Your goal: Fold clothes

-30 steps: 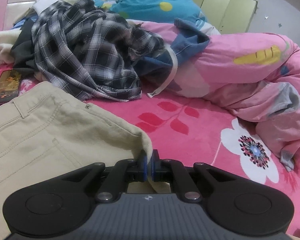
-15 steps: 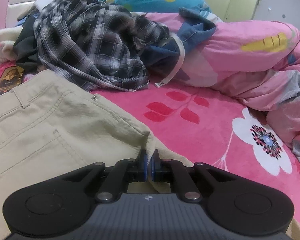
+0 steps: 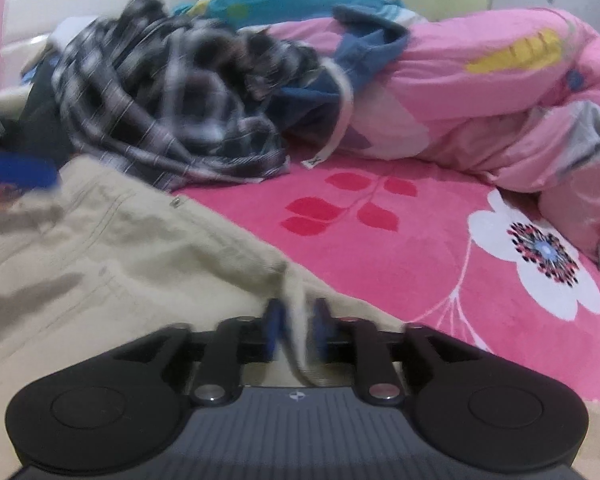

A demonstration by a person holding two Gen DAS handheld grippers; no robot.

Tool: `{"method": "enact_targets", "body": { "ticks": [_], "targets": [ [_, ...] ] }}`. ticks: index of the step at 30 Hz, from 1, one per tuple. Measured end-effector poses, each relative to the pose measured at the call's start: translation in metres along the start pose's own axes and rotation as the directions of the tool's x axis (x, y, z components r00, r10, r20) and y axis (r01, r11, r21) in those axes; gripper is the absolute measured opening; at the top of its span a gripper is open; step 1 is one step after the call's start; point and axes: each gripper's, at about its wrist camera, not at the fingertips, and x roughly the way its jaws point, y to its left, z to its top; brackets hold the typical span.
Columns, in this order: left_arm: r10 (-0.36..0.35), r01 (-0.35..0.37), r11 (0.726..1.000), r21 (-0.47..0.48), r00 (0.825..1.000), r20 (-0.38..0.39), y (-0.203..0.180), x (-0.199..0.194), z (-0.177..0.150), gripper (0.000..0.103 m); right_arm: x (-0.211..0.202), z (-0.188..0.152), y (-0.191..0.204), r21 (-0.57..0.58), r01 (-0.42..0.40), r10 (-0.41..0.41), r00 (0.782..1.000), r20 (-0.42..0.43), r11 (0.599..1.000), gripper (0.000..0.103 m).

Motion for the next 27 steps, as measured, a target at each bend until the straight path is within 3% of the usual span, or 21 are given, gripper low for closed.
{"method": "enact_targets", "body": {
  "ticks": [5, 7, 11, 16, 22, 25, 27],
  "targets": [
    [0.033, -0.033, 0.999, -0.008, 0.999, -0.006, 0.011, 0.009, -0.010, 0.063, -0.032, -0.005, -0.017, 0.066, 0.022, -0.027, 0.997, 0.077, 0.998, 0.061],
    [0.046, -0.046, 0.999, -0.011, 0.999, -0.007, 0.016, 0.012, -0.014, 0.063, -0.051, -0.012, -0.023, 0.070, 0.047, -0.053, 0.994, 0.093, 0.996, 0.063],
    [0.051, -0.052, 0.999, 0.012, 0.999, 0.010, 0.015, 0.013, -0.019, 0.062, -0.086, -0.034, -0.035, 0.001, 0.109, -0.108, 0.990, 0.086, 0.994, 0.063],
    [0.055, -0.055, 0.998, -0.002, 0.998, 0.015, 0.016, 0.013, -0.019, 0.061, -0.099, -0.052, -0.062, -0.110, 0.207, -0.207, 0.978, 0.008, 0.972, 0.062],
    [0.069, -0.068, 0.998, -0.001, 0.997, 0.030, 0.014, 0.013, -0.021, 0.060, -0.087, -0.047, -0.062, -0.217, 0.166, -0.171, 0.985, -0.005, 0.962, 0.059],
    [0.077, -0.076, 0.997, -0.009, 0.996, 0.037, 0.013, 0.014, -0.021, 0.060, -0.069, -0.048, -0.054, -0.277, 0.137, -0.153, 0.987, -0.037, 0.951, 0.048],
    [0.078, -0.077, 0.997, -0.016, 0.996, 0.039, 0.013, 0.014, -0.021, 0.060, -0.061, -0.047, -0.054, -0.284, 0.127, -0.148, 0.988, -0.052, 0.950, 0.029]
  ]
}}
